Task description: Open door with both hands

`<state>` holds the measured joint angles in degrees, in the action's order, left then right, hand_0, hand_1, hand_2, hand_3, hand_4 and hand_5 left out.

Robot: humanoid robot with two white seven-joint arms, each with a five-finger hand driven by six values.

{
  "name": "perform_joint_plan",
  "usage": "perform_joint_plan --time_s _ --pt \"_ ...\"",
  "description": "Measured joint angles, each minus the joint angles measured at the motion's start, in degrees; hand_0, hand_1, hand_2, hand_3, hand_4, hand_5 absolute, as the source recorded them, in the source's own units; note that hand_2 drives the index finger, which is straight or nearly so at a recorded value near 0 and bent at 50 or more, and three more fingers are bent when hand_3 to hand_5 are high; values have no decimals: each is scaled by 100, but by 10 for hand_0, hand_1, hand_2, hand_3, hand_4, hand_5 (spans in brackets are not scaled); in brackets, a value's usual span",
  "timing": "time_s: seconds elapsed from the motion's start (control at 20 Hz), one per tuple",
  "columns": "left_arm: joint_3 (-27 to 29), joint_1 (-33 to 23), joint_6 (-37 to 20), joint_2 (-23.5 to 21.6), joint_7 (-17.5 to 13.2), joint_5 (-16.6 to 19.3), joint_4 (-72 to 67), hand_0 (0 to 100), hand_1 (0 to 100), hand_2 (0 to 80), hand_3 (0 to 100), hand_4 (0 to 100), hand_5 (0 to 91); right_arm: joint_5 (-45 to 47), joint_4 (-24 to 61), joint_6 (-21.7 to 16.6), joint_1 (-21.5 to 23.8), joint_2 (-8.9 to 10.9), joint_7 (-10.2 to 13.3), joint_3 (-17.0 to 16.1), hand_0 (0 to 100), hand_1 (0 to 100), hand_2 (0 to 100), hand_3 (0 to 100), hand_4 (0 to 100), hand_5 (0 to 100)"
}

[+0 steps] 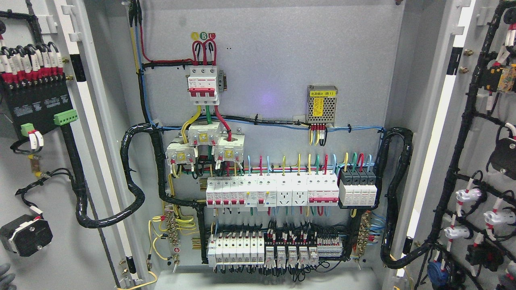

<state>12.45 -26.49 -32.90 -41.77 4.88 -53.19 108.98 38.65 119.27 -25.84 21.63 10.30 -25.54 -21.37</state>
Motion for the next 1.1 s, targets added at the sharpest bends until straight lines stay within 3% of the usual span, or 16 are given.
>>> perform_joint_plan --time_s 1.1 --pt "256 133 251 -315 -2 -661 -816 0 0 0 0 0 0 76 -34 0 107 -28 -2 -264 191 0 0 0 0 0"
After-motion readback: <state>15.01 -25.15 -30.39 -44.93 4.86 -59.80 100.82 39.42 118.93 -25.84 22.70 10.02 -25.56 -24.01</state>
